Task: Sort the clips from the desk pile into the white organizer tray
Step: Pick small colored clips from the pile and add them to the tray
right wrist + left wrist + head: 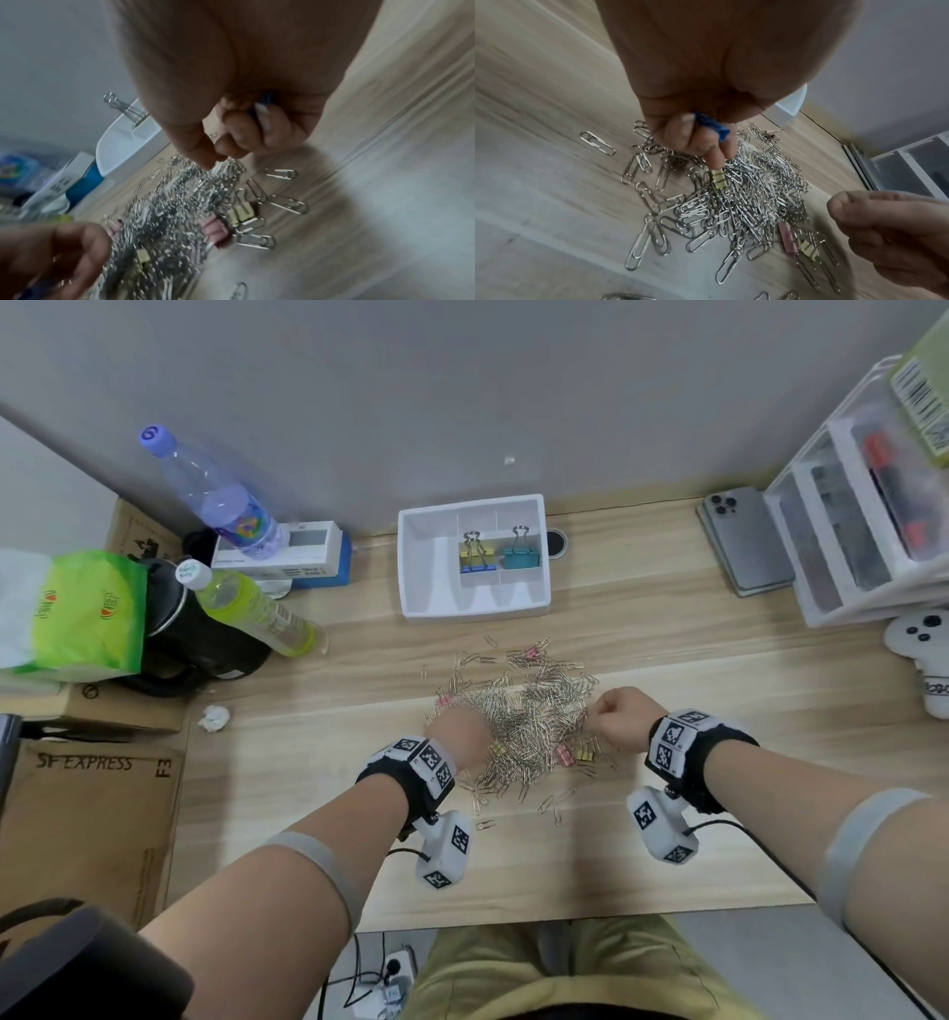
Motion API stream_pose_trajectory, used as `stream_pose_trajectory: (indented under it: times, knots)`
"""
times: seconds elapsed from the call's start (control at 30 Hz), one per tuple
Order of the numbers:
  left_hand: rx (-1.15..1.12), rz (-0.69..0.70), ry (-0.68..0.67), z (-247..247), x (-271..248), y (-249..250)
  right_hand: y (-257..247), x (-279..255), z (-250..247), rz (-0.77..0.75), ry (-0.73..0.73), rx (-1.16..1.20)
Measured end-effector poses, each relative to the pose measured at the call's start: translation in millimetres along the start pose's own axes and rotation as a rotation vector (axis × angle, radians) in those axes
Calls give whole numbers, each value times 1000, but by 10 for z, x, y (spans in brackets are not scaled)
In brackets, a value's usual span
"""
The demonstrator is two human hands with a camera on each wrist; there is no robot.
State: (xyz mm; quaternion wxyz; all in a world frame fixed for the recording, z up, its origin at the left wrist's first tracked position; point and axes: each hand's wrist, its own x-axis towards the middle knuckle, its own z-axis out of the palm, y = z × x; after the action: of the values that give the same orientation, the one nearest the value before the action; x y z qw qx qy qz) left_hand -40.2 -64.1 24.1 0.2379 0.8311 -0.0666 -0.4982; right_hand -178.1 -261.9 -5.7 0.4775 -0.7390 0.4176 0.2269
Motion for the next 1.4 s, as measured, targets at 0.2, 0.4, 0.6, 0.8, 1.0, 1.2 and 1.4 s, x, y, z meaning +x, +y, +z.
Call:
stream_pose_trajectory:
  times: [0.2,0.4,0.6,0.8,1.0,1.2,1.4]
  knots:
    - [151,74,61,69,6,-4,105,-76,37,-178,-62,-193]
    - [354,146,110,124,91,-45,93,-19,116,-171,-49,-266]
    - [335,201,57,121,132,-75,-2,37,64,-94,-138,-58]
    - [368,266,12,98,211,-24,-152,63,21,-67,-138,3]
    - [185,185,-107,-64,213,82,-355,60,-39,26,-148,216]
    - [-162,-122,-506,-505,260,321,-795,168,-192,105,-329,234]
    - [-338,-292,-608,-717,331,445,-1085,301,-179,89,-401,129]
